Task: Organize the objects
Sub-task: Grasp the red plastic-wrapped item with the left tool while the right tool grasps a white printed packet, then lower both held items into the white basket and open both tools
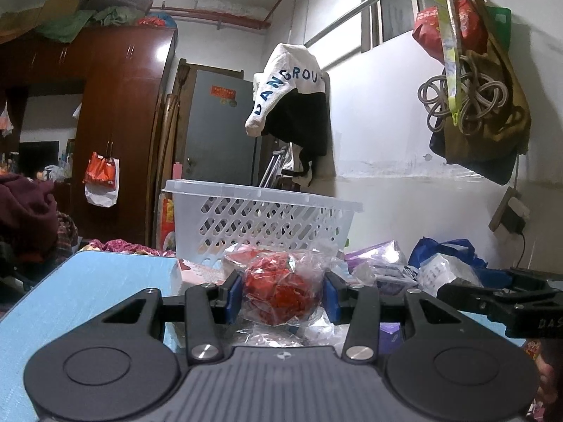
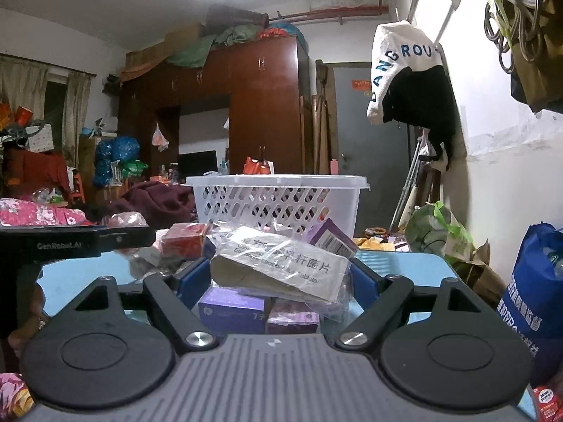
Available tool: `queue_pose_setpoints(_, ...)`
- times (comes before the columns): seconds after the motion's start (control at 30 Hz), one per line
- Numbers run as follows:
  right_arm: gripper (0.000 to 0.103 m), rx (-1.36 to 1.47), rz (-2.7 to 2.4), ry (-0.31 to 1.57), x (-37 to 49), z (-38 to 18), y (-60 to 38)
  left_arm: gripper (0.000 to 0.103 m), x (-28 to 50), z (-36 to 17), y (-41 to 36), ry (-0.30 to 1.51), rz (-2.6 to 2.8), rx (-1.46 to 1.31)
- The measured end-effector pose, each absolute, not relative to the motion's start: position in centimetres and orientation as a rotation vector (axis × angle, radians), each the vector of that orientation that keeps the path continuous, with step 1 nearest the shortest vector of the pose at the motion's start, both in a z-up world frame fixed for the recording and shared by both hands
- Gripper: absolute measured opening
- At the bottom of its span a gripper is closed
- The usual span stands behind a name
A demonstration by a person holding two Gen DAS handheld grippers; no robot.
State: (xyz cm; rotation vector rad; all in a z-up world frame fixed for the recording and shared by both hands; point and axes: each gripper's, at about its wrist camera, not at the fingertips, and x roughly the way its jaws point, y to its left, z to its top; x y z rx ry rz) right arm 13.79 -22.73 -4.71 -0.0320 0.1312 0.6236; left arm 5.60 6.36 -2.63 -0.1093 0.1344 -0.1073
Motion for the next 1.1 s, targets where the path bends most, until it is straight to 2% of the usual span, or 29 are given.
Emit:
queue_pose_setpoints(0.23, 0.085, -0.031, 0.664, 0.083, 15.0, -1.5, -22.6, 0.049, 6.8, 0.3, 7.6, 0.111, -0.116, -0.108)
queue_pose_setpoints(0.43, 0.085, -0.170, 0.640, -0.017, 22.1, 4.7, -17.7, 0.049, 15.3, 7.2, 9.6, 0.184, -0.082, -0.102)
queue_pose_setpoints(0.57, 0.085, -0.192, 0.626, 0.075, 28.3, 5.8, -14.8, 0.049, 22.1, 8.6, 10.9, 0.301, -0.040, -0.149)
queue_pose_setpoints(0.7, 0.085, -0.212, 0.619, 0.162, 31.3, 4.9, -13.3, 0.050, 25.2, 7.8, 11.5, 0.367, -0.018, -0.168)
queue_pose_setpoints(0.77, 0.087, -0.183, 0.637, 0.166, 31.6, 4.8, -13.7, 0.061, 25.9, 7.6, 11.6, 0.363, -0.007, -0.167)
queue_pose_setpoints(0.8, 0.095, -0.180, 0.645, 0.175, 31.7, 4.8, -13.7, 0.088, 26.1, 7.6, 11.7, 0.371, 0.000, -0.168)
queue_pose_setpoints(0.83, 0.103, -0.176, 0.645, 0.186, 31.4, 4.7, -13.9, 0.099, 26.3, 7.7, 11.7, 0.373, 0.010, -0.173)
queue_pose_setpoints(0.97, 0.103, -0.135, 0.612, 0.191, 29.4, 5.5, -15.4, 0.099, 23.3, 7.9, 12.0, 0.316, 0.010, -0.173)
queue_pose_setpoints(1.1, 0.103, -0.063, 0.630, 0.216, 24.5, 3.9, -19.7, 0.099, 16.5, 5.9, 11.2, 0.287, 0.005, -0.102)
